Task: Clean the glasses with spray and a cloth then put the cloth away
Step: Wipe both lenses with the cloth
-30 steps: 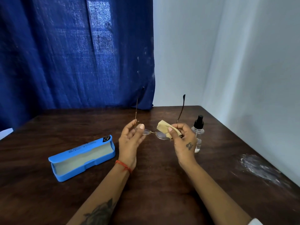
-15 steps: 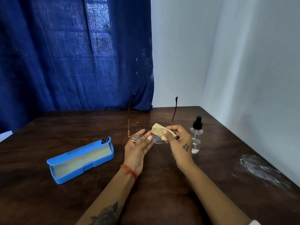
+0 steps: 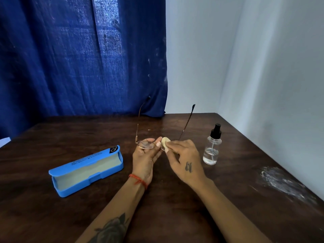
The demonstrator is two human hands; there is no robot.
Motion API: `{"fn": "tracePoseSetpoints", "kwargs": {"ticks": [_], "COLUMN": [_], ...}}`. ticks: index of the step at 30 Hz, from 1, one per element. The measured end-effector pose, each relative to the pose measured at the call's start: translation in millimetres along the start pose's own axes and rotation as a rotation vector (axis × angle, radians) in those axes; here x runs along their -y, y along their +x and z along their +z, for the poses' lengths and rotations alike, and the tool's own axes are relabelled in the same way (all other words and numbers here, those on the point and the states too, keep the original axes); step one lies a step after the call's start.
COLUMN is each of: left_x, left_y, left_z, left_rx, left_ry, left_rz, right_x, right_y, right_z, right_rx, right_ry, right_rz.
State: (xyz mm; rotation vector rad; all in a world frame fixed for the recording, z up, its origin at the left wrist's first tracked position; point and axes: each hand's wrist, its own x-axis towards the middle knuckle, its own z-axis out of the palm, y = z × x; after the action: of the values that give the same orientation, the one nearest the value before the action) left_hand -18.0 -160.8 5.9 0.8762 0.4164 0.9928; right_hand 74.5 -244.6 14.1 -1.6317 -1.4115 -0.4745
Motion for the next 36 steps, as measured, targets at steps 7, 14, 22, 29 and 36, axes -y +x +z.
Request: {"fn": "tracePoseSetpoints", "kwargs": {"ticks": [7,14,22,29,36], "left_x": [-2,-1,-1,-3,-2], "left_y": [1,3,4,2,2], "left_z": [-1,-3,-5,-2,-1], "left_rx": [0.029,0.075,0.060,0.058,0.059], "left_ry": [0.024,0.007,0.022,-0.005,-0.004], "left_rz": [0.044,0.055,0.065,0.067,0.060], "right_x": [-3,-2,4,3,12], "right_y": [7,3,5,3,2], "right_z": [-12,-5,-8,-16,-5], "right_rx": [0.103,0.134,0.188,0.091,0.136], "right_ry": [0.077,-0.116,0.013,-0.109,-0.067], "right_rz": [0.036,0.026,0.007,0.000,-0.011]}}
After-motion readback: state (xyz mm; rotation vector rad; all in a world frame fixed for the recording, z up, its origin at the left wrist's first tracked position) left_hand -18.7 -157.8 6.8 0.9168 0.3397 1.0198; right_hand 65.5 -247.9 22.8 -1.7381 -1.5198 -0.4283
